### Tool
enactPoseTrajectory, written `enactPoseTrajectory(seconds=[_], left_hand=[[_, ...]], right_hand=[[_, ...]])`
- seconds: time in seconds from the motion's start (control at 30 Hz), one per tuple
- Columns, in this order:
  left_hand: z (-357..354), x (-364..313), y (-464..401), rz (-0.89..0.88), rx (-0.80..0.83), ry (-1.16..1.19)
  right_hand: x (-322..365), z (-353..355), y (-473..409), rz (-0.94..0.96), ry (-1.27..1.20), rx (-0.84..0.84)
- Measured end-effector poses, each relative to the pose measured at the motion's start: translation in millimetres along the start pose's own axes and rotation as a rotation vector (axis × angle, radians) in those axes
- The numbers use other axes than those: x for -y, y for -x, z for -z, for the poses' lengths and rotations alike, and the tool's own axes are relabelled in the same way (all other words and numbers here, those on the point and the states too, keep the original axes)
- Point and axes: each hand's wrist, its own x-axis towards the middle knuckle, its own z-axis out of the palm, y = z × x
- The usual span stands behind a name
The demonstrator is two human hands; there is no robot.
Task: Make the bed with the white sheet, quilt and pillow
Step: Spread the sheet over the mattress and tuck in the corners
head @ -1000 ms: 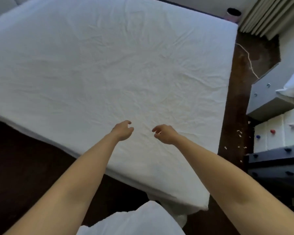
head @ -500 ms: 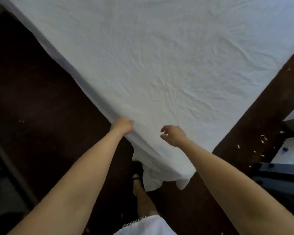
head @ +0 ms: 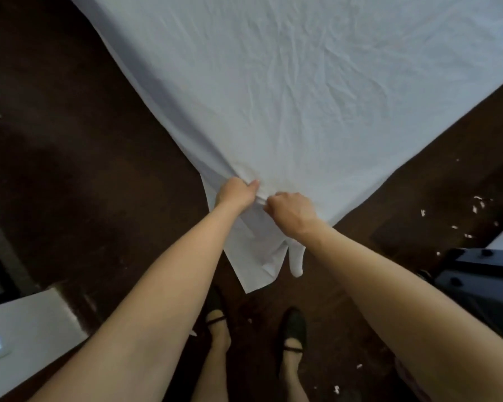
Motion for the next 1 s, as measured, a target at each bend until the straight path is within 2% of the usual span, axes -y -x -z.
enactPoseTrajectory(seconds=[0.2, 0.37, 0.5, 0.57, 0.6, 0.7, 0.8, 0.87, 0.93, 0.97, 1.0], left_hand=[[-24, 4, 15, -0.056, -0.246, 0.002], [-27, 22, 33, -0.068, -0.272, 0.134], [-30, 28, 39, -0.011, -0.209, 0.185], [-35, 27, 41, -0.001, -0.131, 0.164], [-38, 26, 43, 0.002, -0.098, 0.217], [-53, 22, 48, -0.033, 0.022, 0.545], [-75, 30, 47, -0.126, 0.155, 0.553], [-83, 36, 50, -0.149, 0.161, 0.612], [-84, 42, 52, -0.070, 0.133, 0.785], [-85, 48, 52, -0.024, 0.091, 0.810], [-85, 55, 48, -0.002, 0.046, 0.737]], right_hand=[[-17, -14, 15, 0.160, -0.045, -0.087], [-15, -23, 33, 0.213, -0.099, -0.098], [-20, -29, 37, 0.239, -0.102, -0.119], [-32, -39, 40, 0.265, -0.055, -0.278], [-39, -46, 45, 0.214, -0.036, -0.353], [-63, -70, 58, 0.053, -0.011, -0.315], [-66, -99, 68, 0.085, -0.005, -0.434], [-54, -116, 80, 0.098, -0.097, -0.492], [-46, -136, 97, 0.136, -0.206, -0.566], [-43, -147, 105, 0.133, -0.258, -0.593], [-42, -157, 111, 0.091, -0.327, -0.584]])
